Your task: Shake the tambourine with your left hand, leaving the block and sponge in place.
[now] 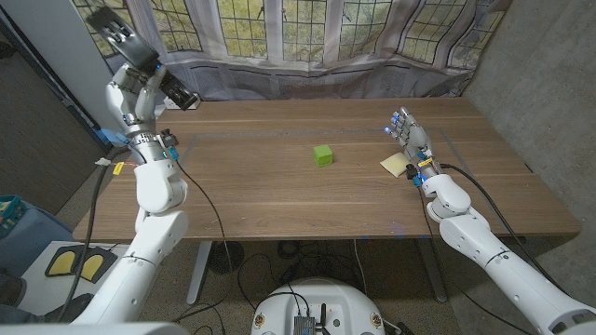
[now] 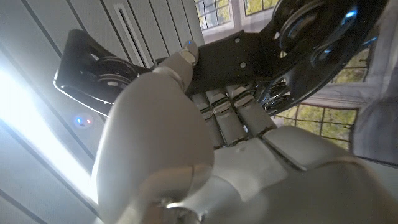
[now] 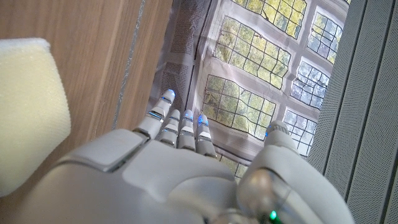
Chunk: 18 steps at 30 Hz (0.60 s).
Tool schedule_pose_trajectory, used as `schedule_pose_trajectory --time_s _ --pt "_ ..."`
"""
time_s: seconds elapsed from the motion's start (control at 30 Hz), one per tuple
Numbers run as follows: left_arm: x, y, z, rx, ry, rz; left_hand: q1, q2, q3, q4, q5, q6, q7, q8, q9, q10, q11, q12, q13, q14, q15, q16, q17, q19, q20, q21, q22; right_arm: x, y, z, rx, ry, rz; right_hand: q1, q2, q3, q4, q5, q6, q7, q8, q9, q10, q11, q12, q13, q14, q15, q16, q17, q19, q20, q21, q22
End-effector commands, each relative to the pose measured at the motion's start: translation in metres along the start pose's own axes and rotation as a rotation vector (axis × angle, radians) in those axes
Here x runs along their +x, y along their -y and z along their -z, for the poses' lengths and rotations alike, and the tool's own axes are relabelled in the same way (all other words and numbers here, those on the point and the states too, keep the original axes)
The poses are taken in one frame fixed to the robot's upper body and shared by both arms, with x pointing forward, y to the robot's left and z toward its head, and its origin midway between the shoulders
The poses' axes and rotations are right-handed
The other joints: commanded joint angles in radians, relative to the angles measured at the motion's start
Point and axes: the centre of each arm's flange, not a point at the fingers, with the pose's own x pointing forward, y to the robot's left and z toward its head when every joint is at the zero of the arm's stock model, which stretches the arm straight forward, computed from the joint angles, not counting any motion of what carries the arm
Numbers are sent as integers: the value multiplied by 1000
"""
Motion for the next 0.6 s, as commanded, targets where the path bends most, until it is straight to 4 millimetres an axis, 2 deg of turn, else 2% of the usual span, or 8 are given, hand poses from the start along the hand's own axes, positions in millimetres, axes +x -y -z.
schedule_pose_trajectory --time_s 0.03,0.17,0.33,0.6 --pt "-23 -49 15 -127 -22 -227 -34 47 28 29 5 7 -6 1 4 22 -22 3 5 65 -69 1 2 4 -3 7 5 1 -2 -1 -7 -5 -1 -8 -3 2 -7 2 6 6 -1 2 5 -1 -3 4 10 -1 -3 3 8 2 -2 2" --pt "-15 -37 6 45 -11 -133 -36 48 29 30 6 5 -5 1 4 22 -23 3 7 63 -66 -1 0 2 -3 7 5 0 -1 -1 -11 -3 0 -8 -4 3 -7 2 6 6 -1 2 4 -1 -3 4 10 -1 -3 2 8 2 -2 2" --pt "-4 -12 -4 238 6 25 -37 48 30 30 7 6 -5 1 4 23 -24 2 9 59 -61 -4 -1 -6 -2 5 5 -1 -1 -2 -9 3 7 -7 -4 3 -8 2 6 6 -1 2 4 -2 -3 4 10 -1 -3 2 8 2 -2 2" --pt "10 45 -9 500 22 318 -35 47 29 26 7 8 -3 2 4 25 -19 1 12 57 -58 -4 1 -10 1 5 5 -4 -3 -4 -9 9 8 -7 -4 3 -8 2 5 6 -1 2 4 -2 -3 4 7 -1 -5 2 8 1 -2 3"
